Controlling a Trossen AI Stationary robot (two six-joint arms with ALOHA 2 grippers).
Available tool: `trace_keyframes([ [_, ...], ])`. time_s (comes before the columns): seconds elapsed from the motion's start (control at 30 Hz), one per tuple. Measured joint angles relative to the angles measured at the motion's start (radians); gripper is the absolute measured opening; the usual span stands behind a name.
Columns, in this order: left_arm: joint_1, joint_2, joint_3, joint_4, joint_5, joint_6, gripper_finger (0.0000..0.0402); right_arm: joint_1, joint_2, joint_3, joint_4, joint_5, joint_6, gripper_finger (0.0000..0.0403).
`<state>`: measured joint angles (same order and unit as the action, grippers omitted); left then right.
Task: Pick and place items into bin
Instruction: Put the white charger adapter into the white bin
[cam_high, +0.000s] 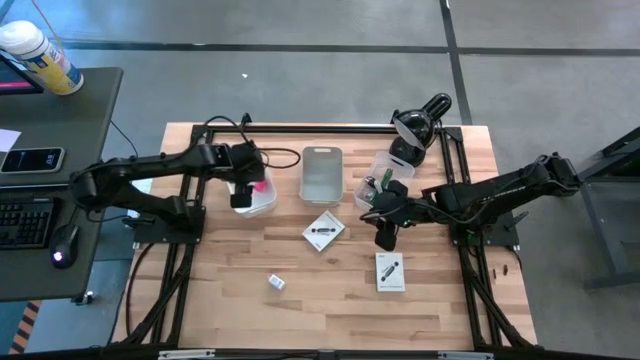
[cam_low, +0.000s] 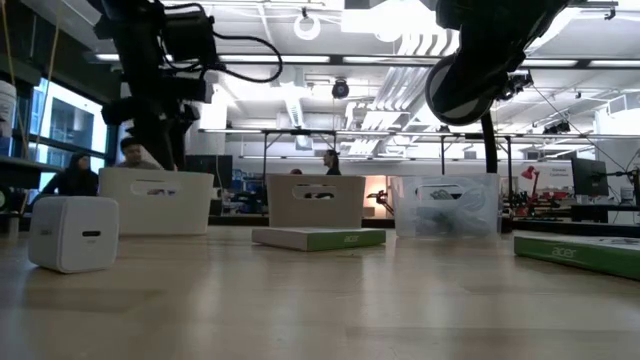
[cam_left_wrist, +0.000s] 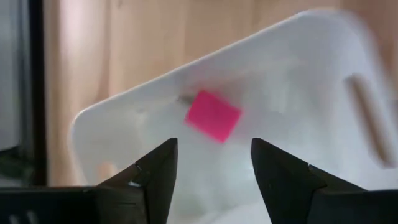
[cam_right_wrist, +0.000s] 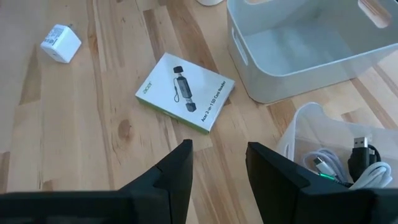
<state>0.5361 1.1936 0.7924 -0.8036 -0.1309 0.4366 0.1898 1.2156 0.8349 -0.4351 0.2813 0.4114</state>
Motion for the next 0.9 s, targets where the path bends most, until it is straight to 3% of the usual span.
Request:
trace_keyframes([
  [0.27, -0.096, -0.073, 0.090, -0.007, 0.105, 0.004, 0.0147, 0.000, 0.000, 0.000, -0.001, -0.002, -0.010, 0.0139],
  [0.5, -0.330, -0.114, 0.128, -0.003, 0.234, -0.006, 0.0131, 0.000, 0.000, 0.000, -0.002, -0.001, -0.025, 0.0139],
  [0.7, -0.578, -0.095, 0.127, 0.030, 0.215, -0.084, 0.0133, 0.000, 0.000, 0.000, -0.002, 0.005, -0.055, 0.0139],
  [0.9, -0.722, -0.050, 0.127, 0.128, 0.176, -0.108, 0.0133, 0.000, 0.000, 0.000, -0.002, 0.029, -0.056, 0.0139],
])
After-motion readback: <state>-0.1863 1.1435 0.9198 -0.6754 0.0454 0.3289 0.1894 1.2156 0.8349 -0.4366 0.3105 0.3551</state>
